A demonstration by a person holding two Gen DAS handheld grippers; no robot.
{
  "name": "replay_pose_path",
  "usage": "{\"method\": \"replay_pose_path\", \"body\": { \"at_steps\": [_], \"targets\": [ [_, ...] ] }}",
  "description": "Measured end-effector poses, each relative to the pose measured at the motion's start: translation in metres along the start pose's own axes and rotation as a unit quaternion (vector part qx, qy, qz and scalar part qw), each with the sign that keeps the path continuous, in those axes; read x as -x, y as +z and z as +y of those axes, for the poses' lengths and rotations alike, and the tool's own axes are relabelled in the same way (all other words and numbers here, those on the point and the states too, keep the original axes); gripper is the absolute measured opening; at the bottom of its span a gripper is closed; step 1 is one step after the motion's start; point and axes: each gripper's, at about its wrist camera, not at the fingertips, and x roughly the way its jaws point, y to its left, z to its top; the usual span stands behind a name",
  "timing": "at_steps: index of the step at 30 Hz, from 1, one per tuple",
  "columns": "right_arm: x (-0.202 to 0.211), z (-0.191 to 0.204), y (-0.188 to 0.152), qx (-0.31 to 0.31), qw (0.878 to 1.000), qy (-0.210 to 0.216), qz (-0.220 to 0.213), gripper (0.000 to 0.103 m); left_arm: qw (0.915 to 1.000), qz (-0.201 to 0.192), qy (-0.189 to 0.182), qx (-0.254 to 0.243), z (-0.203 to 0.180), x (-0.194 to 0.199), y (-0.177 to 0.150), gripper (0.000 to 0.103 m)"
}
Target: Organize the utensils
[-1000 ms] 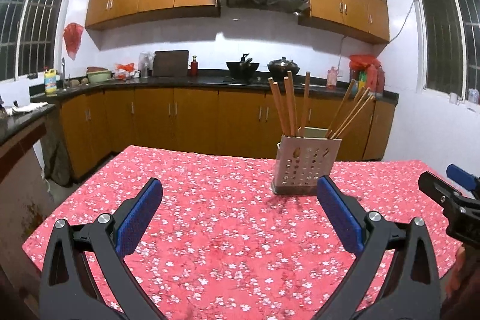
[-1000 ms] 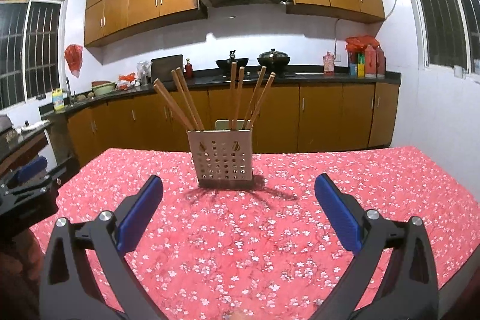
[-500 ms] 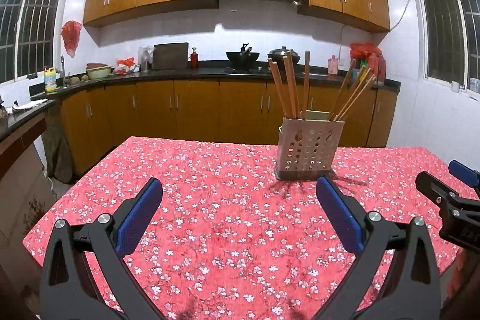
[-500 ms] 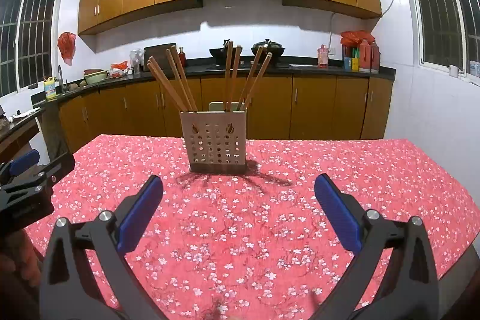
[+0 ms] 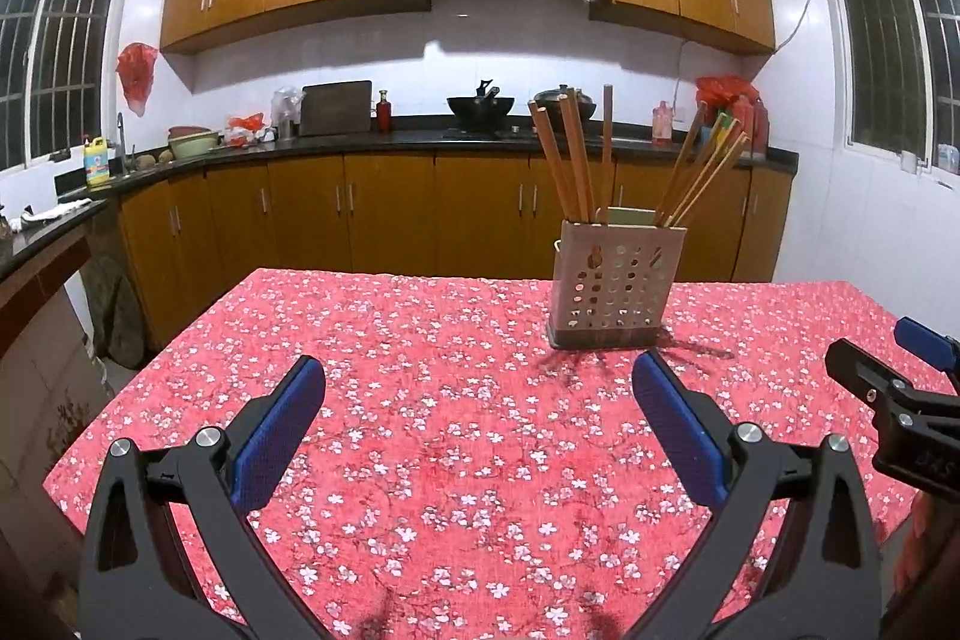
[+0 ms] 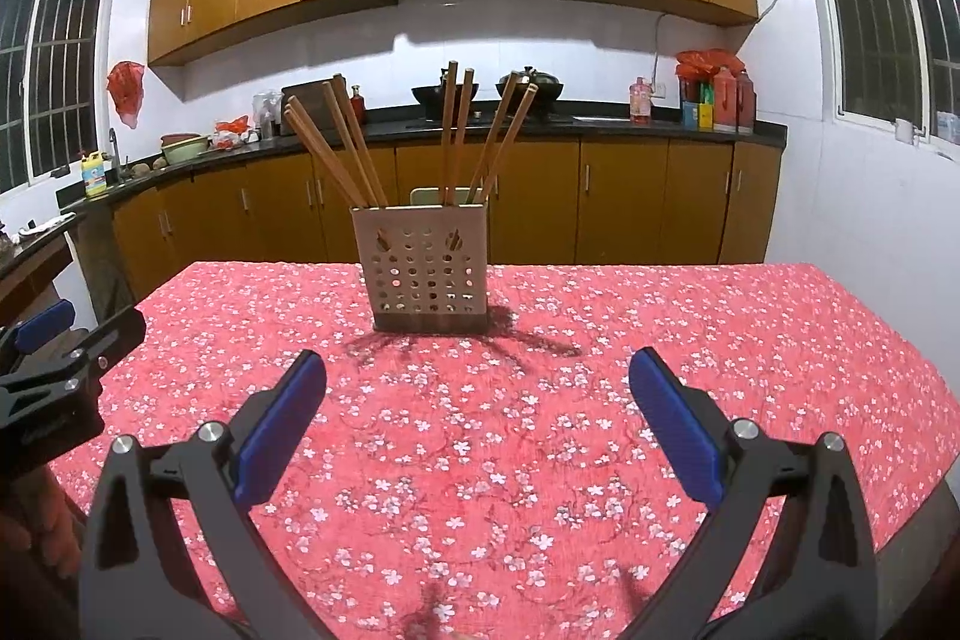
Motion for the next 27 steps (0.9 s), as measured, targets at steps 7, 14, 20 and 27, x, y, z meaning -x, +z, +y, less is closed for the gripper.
{"method": "replay_pose_path", "body": {
  "at_steps": [7,14,20,27],
  "targets": [
    [0.001,-0.0039,0.0,-0.006,1.0,-0.001,0.0,0.099,1.0,0.002,-0.002,-0.002,-0.0037,-0.0005,-0.0004,0.101],
    [0.0014,-0.0034,0.0,-0.006,1.0,-0.001,-0.001,0.099,1.0,0.003,-0.002,-0.001,-0.0054,-0.0005,-0.0003,0.101],
    [0.0011,-0.0028,0.0003,-0.005,1.0,-0.001,-0.001,0.099,1.0,0.003,-0.003,0.0,-0.0052,-0.0008,-0.0001,0.101],
    [0.0011,-0.0028,0.0002,-0.005,1.0,-0.001,-0.001,0.099,1.0,0.003,-0.003,0.0,-0.0068,0.0,-0.0003,0.101]
  ]
}}
